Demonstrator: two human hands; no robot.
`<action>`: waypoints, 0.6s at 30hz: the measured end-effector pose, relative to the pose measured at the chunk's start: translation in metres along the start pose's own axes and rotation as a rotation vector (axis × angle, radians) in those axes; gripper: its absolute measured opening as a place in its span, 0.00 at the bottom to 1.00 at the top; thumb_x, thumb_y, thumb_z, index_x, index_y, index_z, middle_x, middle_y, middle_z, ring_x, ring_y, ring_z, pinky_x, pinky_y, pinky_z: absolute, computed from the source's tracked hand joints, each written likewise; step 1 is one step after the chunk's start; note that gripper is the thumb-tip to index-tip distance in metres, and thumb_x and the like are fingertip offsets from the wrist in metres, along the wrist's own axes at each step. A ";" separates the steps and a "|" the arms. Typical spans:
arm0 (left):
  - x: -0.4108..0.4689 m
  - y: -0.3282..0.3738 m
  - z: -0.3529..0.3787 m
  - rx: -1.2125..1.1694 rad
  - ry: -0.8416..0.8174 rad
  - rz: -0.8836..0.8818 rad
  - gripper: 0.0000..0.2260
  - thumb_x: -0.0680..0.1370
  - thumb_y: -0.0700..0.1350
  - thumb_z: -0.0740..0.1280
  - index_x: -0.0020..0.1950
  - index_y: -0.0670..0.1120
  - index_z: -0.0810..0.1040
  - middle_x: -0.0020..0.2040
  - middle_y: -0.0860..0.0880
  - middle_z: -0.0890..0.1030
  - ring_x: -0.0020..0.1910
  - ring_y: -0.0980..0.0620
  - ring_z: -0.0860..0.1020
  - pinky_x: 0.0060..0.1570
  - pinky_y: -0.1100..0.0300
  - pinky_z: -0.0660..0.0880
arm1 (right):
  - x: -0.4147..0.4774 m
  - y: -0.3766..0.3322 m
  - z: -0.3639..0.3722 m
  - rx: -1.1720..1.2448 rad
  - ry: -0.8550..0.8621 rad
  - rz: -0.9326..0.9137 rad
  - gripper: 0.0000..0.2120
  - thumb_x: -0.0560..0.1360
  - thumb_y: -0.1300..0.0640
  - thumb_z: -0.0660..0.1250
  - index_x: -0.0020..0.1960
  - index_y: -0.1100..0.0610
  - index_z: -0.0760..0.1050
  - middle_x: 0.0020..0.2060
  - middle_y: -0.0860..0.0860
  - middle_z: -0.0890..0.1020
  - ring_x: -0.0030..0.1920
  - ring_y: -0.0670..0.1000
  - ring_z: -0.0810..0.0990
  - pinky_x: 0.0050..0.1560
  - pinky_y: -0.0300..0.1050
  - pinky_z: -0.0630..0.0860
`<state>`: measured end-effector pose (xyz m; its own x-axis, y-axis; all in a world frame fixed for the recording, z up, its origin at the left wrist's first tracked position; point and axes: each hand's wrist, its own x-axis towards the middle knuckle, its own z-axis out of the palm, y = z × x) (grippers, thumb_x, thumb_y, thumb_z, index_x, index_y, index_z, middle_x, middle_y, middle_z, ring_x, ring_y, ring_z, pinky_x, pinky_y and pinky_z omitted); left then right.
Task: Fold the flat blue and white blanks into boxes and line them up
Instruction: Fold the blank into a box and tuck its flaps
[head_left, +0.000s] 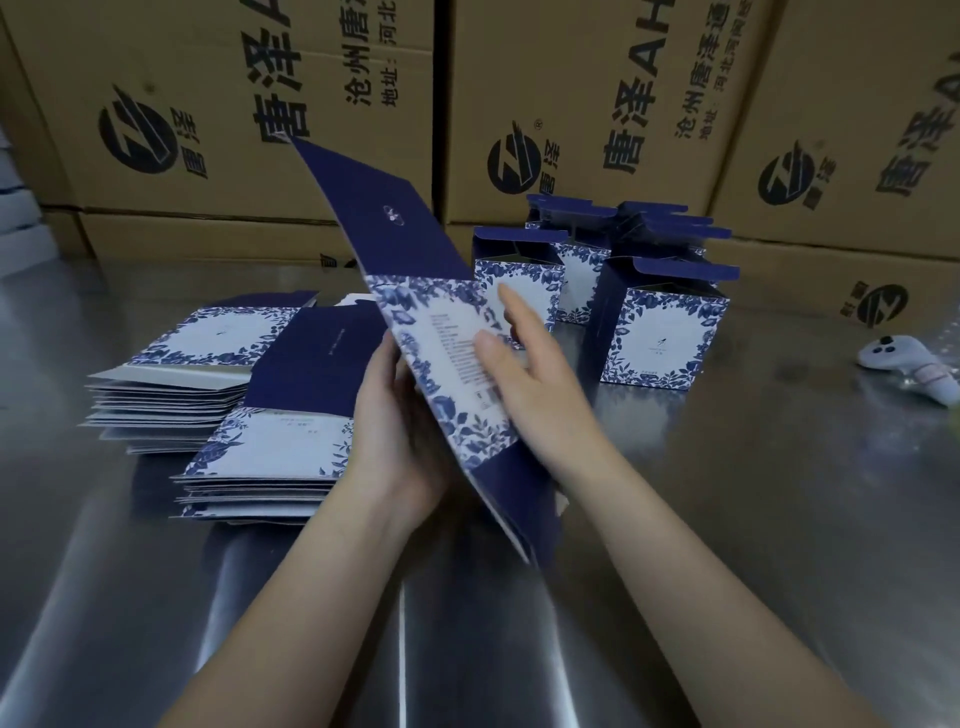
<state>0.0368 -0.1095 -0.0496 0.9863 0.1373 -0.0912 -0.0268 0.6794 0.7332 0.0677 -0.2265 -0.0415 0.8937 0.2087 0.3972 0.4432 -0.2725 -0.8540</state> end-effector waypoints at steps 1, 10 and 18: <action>0.003 -0.001 -0.001 0.033 -0.006 0.043 0.13 0.81 0.56 0.60 0.56 0.51 0.79 0.44 0.52 0.81 0.47 0.52 0.79 0.40 0.59 0.73 | 0.002 0.001 -0.006 0.025 0.027 0.025 0.27 0.78 0.42 0.60 0.75 0.40 0.58 0.72 0.42 0.67 0.69 0.46 0.69 0.70 0.55 0.67; 0.003 -0.003 -0.003 0.121 -0.004 -0.002 0.20 0.79 0.46 0.66 0.71 0.53 0.69 0.59 0.49 0.83 0.53 0.50 0.81 0.55 0.48 0.77 | 0.017 0.017 -0.050 0.235 0.147 0.194 0.13 0.73 0.43 0.63 0.58 0.37 0.75 0.53 0.36 0.80 0.46 0.35 0.81 0.44 0.36 0.76; 0.009 -0.007 -0.009 0.182 -0.170 0.199 0.23 0.75 0.39 0.67 0.65 0.61 0.72 0.56 0.60 0.84 0.54 0.58 0.83 0.46 0.62 0.79 | 0.019 0.021 -0.063 0.483 0.097 0.406 0.24 0.74 0.41 0.64 0.69 0.41 0.70 0.64 0.47 0.77 0.64 0.52 0.76 0.67 0.56 0.71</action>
<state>0.0440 -0.1064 -0.0612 0.9780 0.1221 0.1689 -0.2078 0.5090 0.8353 0.0979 -0.2874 -0.0306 0.9962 0.0853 0.0190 0.0063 0.1469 -0.9891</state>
